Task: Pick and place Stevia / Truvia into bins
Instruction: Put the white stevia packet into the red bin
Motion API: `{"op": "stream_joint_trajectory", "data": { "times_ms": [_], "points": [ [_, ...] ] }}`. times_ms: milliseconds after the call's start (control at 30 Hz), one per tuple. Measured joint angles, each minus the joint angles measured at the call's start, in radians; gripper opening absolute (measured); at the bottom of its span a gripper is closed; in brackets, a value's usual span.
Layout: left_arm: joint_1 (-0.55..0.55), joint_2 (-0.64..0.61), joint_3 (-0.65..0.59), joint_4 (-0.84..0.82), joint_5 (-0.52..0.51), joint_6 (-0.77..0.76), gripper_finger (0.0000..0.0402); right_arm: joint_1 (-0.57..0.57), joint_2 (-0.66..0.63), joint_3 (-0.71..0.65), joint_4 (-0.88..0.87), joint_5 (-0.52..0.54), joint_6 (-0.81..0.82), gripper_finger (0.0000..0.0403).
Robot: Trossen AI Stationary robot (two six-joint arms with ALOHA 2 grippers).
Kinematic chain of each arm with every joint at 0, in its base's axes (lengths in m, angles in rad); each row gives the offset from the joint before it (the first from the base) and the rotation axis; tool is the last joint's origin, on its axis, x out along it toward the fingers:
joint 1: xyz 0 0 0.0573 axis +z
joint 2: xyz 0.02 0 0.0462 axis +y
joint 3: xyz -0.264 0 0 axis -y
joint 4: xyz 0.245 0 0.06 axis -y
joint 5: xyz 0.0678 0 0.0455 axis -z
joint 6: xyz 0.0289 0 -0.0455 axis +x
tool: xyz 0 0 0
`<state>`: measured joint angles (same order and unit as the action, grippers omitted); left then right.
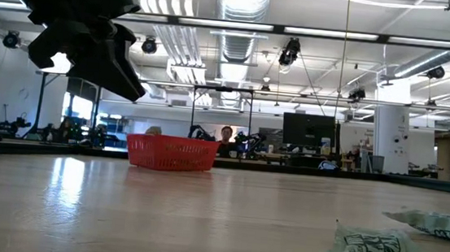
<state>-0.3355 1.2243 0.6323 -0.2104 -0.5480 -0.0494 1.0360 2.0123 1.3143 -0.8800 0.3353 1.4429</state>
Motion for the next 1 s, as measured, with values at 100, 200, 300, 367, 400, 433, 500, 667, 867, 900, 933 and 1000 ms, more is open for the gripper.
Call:
{"op": "stream_joint_trajectory", "data": {
  "times_ms": [100, 200, 300, 367, 400, 433, 500, 667, 867, 900, 933, 1000],
  "points": [
    [0.0, 0.0, 0.0, 0.0, 0.0, 0.0, 0.011, -0.002, 0.0, -0.001, 0.002, 0.038, -0.019, 0.0068],
    [0.0, 0.0, 0.0, 0.0, 0.0, 0.0, 0.011, -0.004, 0.0, -0.001, 0.003, 0.079, -0.053, 0.0057],
    [0.0, 0.0, 0.0, 0.0, 0.0, 0.0, 0.011, -0.008, 0.0, -0.001, 0.005, 0.154, -0.108, 0.0051],
    [0.0, 0.0, 0.0, 0.0, 0.0, 0.0, 0.011, -0.014, 0.0, -0.001, 0.005, 0.221, -0.156, 0.0048],
    [0.0, 0.0, 0.0, 0.0, 0.0, 0.0, 0.011, -0.019, 0.0, -0.001, 0.004, 0.256, -0.183, 0.0048],
    [0.0, 0.0, 0.0, 0.0, 0.0, 0.0, 0.011, -0.022, 0.0, -0.001, 0.004, 0.287, -0.209, 0.0048],
    [0.0, 0.0, 0.0, 0.0, 0.0, 0.0, 0.011, -0.032, 0.0, -0.001, 0.004, 0.349, -0.264, 0.0048],
    [0.0, 0.0, 0.0, 0.0, 0.0, 0.0, 0.011, -0.067, 0.0, -0.001, 0.004, 0.518, -0.408, 0.0048],
    [0.0, 0.0, 0.002, 0.0, 0.0, 0.003, 0.011, -0.136, 0.0, -0.001, 0.002, 0.689, -0.586, 0.0048],
    [0.0, 0.0, 0.003, 0.0, -0.001, 0.003, 0.011, -0.152, 0.0, -0.001, 0.001, 0.709, -0.619, 0.0048],
    [0.0, 0.0, 0.003, 0.0, -0.001, 0.003, 0.011, -0.169, 0.0, -0.001, 0.0, 0.73, -0.652, 0.0048],
    [0.0, 0.0, 0.003, 0.0, -0.001, 0.003, 0.011, -0.208, 0.0, -0.001, -0.003, 0.776, -0.709, 0.0048]
  ]
}}
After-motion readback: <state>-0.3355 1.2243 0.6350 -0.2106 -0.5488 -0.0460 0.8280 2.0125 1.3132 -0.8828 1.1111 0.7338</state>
